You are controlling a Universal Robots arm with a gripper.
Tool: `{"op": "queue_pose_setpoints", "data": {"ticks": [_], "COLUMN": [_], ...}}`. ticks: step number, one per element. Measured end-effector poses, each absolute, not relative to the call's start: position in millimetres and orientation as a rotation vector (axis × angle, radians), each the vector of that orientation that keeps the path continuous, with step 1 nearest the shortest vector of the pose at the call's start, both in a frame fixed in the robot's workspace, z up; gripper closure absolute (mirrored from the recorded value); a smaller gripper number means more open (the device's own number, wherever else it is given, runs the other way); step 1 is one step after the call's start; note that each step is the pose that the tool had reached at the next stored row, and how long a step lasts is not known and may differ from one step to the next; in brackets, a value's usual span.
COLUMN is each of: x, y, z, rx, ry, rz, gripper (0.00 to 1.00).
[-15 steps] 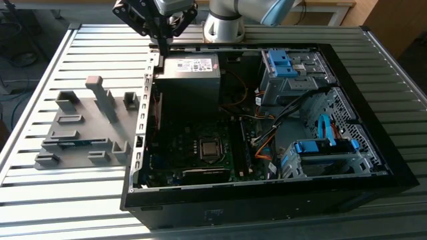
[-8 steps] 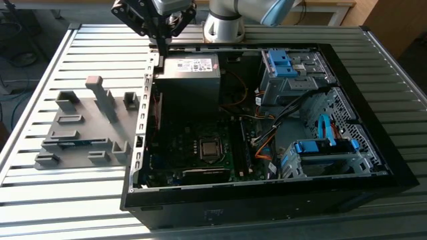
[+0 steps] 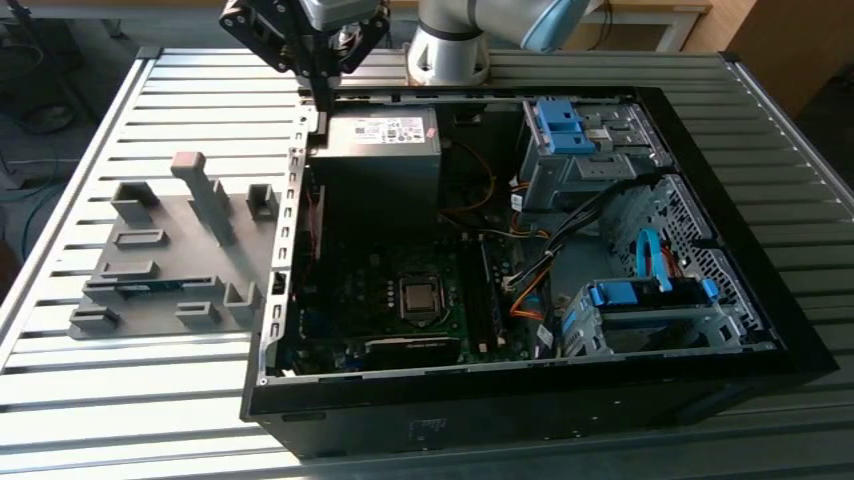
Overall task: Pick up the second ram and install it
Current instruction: 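Reach for the second ram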
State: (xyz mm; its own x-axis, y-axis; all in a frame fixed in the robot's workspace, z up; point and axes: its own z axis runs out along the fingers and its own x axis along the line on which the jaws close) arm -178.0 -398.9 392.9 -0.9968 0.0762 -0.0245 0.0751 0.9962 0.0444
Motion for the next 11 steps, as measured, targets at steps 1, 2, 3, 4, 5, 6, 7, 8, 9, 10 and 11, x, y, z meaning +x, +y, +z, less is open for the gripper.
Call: {"op": "queue_pose_setpoints", "data": {"ticks": [1, 2, 3, 4, 5, 6, 7, 8, 9, 10, 11], "x": [-178.2, -178.5, -178.7, -178.9, -179.2, -179.4, -179.7, -180.0, -180.2, -180.4, -180.7], "y": [-398.9, -398.9, -398.9, -398.9, -398.9, -398.9, -398.9, -398.9, -398.9, -398.9, -398.9], "z": [392.9, 392.9, 392.9, 392.9, 392.9, 392.9, 392.9, 392.9, 392.9, 392.9, 392.9], "rx": [0.118, 0.118, 0.118, 0.118, 0.118, 0.118, 0.118, 0.118, 0.118, 0.118, 0.118], "ry": [3.113, 3.113, 3.112, 3.112, 3.113, 3.112, 3.112, 3.112, 3.113, 3.113, 3.112], "rz": [0.068, 0.068, 0.068, 0.068, 0.068, 0.068, 0.068, 0.068, 0.068, 0.068, 0.068], "gripper": [0.89, 0.89, 0.89, 0.89, 0.89, 0.89, 0.89, 0.89, 0.89, 0.89, 0.89]}}
